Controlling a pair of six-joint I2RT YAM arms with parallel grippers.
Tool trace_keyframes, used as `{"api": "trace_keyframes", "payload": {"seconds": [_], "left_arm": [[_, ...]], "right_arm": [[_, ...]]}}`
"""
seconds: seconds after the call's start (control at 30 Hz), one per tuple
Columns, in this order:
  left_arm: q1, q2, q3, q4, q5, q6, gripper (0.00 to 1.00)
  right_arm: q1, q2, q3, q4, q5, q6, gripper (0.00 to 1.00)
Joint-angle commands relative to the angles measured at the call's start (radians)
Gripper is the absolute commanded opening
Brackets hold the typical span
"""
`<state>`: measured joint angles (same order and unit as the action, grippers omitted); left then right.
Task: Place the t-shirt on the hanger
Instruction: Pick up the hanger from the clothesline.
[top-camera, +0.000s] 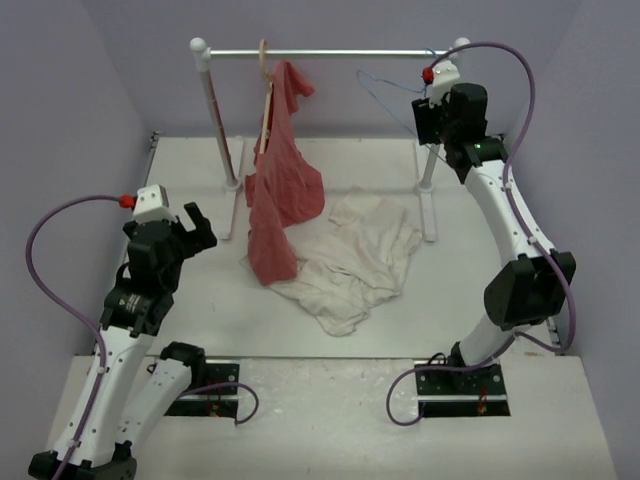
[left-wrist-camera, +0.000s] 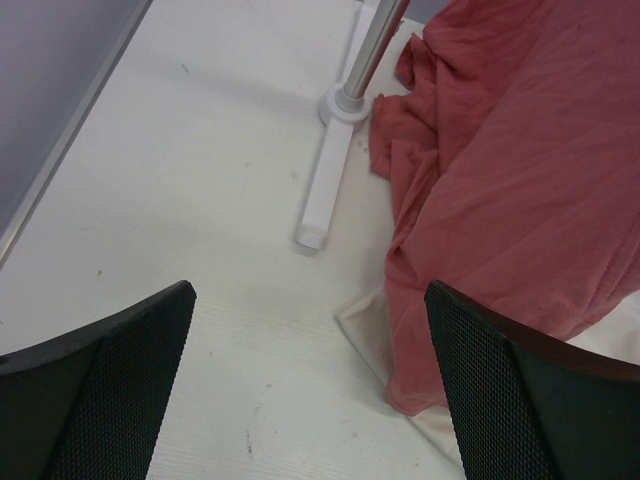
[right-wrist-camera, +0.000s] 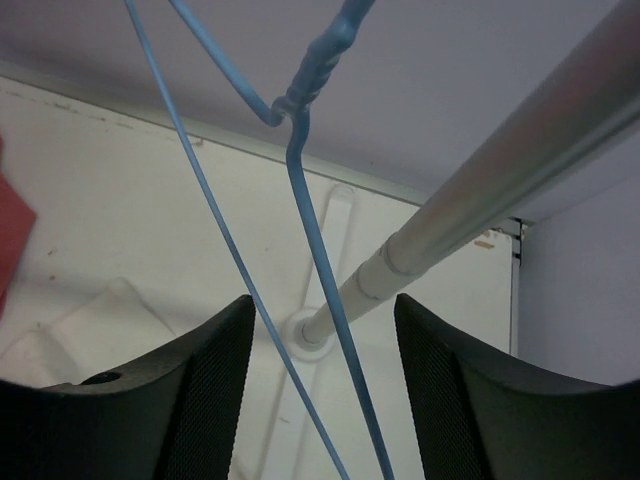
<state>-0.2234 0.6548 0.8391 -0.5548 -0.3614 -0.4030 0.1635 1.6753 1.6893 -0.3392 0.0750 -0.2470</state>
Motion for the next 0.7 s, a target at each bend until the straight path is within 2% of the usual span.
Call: {"api": "trace_keyframes", "payload": {"seconds": [0.0, 0.1, 0.33, 0.43, 0.47, 0.53, 0.6, 0.67], "left_arm": [[0.008, -0.008, 0.0, 0.035, 0.037, 0.007, 1.0], [0.013, -0.012, -0.001, 0.038, 0.047, 0.007, 1.0], [0.018, -0.007, -0.002, 0.043, 0.07, 0.009, 1.0], [0.018, -0.004, -0.002, 0.044, 0.075, 0.01, 1.0], [0.018, -0.003, -0.002, 0.044, 0.075, 0.01, 1.0], [0.018, -0.004, -0.003, 0.044, 0.076, 0.01, 1.0], [0.018, -0.001, -0.003, 0.044, 0.078, 0.01, 1.0], [0.018, 0.002, -0.003, 0.044, 0.079, 0.01, 1.0]], "right_arm": [[0.004, 0.015, 0.068, 0.002, -0.036, -0.034, 0.51], [0.004, -0.001, 0.036, 0.018, -0.056, -0.016, 0.41], [0.003, -0.085, -0.05, 0.074, -0.069, 0.047, 0.38], [0.002, -0.107, -0.078, 0.07, -0.1, 0.072, 0.25], [0.002, -0.113, -0.086, 0.065, -0.106, 0.078, 0.23], [0.002, -0.118, -0.106, 0.051, -0.11, 0.092, 0.26], [0.002, -0.128, -0.133, 0.033, -0.112, 0.106, 0.37], [0.002, -0.138, -0.158, 0.024, -0.116, 0.114, 0.41]]}}
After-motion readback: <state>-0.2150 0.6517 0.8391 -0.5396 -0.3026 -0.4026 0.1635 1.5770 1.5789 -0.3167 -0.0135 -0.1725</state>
